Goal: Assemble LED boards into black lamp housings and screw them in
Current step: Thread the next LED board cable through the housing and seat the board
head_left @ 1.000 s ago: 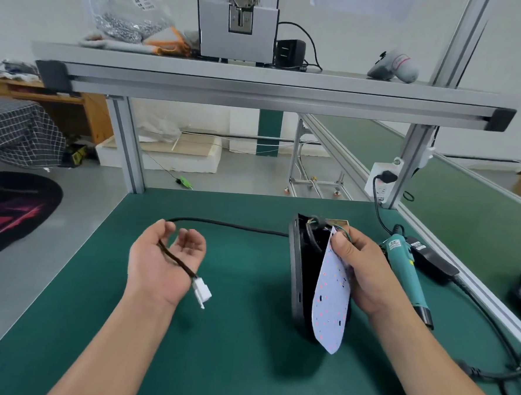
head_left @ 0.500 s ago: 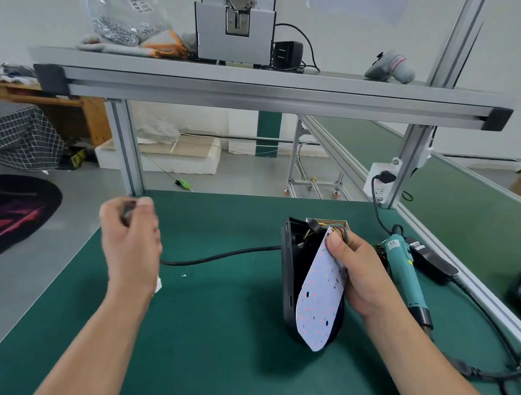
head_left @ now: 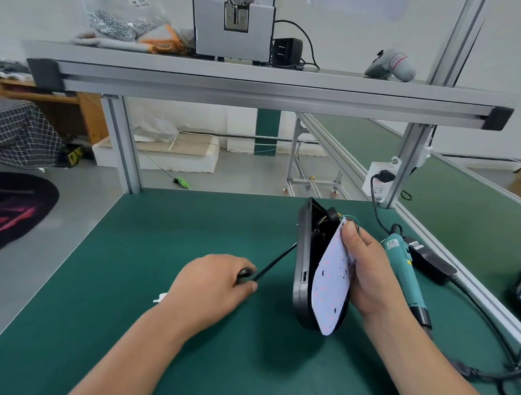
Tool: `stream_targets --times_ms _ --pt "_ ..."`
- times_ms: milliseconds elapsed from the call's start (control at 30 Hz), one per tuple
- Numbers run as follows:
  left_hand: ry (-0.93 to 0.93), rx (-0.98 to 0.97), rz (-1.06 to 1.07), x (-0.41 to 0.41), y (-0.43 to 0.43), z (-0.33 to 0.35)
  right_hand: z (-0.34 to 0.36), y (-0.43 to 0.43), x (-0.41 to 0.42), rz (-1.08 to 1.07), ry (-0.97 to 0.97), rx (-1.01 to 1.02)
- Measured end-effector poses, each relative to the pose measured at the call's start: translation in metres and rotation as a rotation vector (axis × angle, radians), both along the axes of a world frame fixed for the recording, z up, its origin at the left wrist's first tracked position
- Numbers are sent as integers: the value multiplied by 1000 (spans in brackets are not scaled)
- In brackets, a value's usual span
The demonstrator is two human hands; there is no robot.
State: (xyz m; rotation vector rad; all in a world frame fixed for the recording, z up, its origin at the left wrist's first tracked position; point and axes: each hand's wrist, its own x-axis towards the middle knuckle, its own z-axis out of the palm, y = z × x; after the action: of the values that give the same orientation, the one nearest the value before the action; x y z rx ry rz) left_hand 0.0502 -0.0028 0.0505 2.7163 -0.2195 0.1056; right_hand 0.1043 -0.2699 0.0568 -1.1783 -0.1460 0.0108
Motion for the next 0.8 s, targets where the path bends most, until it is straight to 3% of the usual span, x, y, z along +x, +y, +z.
stream_targets --times_ms 167,233,300,433,533,667,800 --pt "-24 -49 77 5 13 -4 1 -4 0 -36 -4 1" --pt "27 -151 137 8 17 -6 1 -5 0 -55 -16 10" --pt "95 -421 215 13 18 -8 3 -3 0 -60 -31 -3" --pt "258 -1159 319 16 20 -6 2 5 -3 -26 -16 -62" --pt "396 -1405 230 12 17 -5 1 12 -5 -11 5 -106" --pt "455 -1550 99 2 -7 -1 -3 22 -6 -21 0 -211" --pt "424 -1434 -105 -10 -26 1 -9 30 -7 -2 -74 -308"
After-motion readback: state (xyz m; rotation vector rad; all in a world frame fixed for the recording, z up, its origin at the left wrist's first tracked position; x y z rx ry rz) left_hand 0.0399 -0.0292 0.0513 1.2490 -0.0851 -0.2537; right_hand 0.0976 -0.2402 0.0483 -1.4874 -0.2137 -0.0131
